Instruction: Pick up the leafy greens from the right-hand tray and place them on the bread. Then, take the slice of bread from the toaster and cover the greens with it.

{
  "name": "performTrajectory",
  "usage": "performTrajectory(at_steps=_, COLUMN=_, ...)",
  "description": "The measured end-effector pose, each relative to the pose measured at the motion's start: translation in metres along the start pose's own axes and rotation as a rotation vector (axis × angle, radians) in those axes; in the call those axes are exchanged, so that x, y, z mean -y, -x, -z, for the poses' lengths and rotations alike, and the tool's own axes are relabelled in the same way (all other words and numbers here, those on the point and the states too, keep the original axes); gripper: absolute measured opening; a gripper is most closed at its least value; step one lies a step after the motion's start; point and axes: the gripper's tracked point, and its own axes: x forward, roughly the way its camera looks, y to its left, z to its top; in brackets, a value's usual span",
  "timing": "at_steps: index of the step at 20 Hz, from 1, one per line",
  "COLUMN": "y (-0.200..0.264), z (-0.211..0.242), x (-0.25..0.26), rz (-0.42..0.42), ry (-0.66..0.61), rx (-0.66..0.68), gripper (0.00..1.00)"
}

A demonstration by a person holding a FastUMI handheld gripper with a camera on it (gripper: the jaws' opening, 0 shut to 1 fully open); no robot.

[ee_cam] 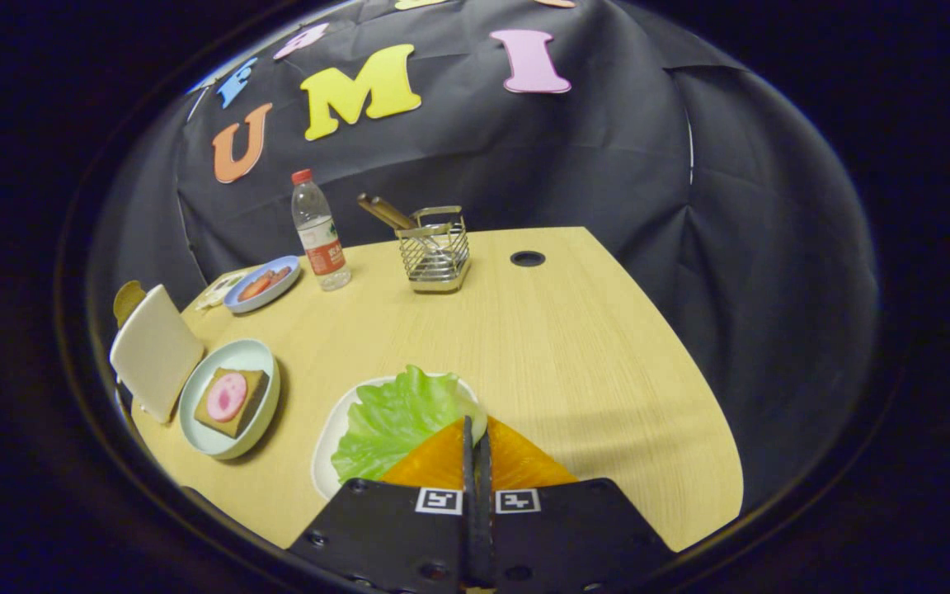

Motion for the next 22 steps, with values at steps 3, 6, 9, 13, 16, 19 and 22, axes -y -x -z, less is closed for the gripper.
performTrajectory(at_steps=3, y=-0.009, z=0.01, x=0.005, rz=0.013, ry=-0.017, rx=-0.037, gripper=0.0)
performTrajectory(at_steps=6, y=-0.011, z=0.012, x=0.015, rz=0.05, ry=-0.025, rx=-0.041, gripper=0.0)
performTrajectory(at_steps=9, y=-0.006, z=0.003, x=0.016, rz=0.063, ry=0.004, rx=-0.012, gripper=0.05)
performTrajectory(at_steps=13, y=0.008, z=-0.008, x=0.005, rz=0.031, ry=0.023, rx=0.009, gripper=0.0)
performTrajectory(at_steps=16, y=0.03, z=-0.027, x=-0.011, rz=-0.008, ry=-0.008, rx=0.03, gripper=0.0)
performTrajectory(at_steps=19, y=0.055, z=-0.051, x=-0.03, rz=-0.034, ry=-0.054, rx=0.049, gripper=0.0)
performTrajectory(at_steps=22, y=0.08, z=-0.078, x=-0.056, rz=-0.038, ry=-0.063, rx=0.079, gripper=0.0)
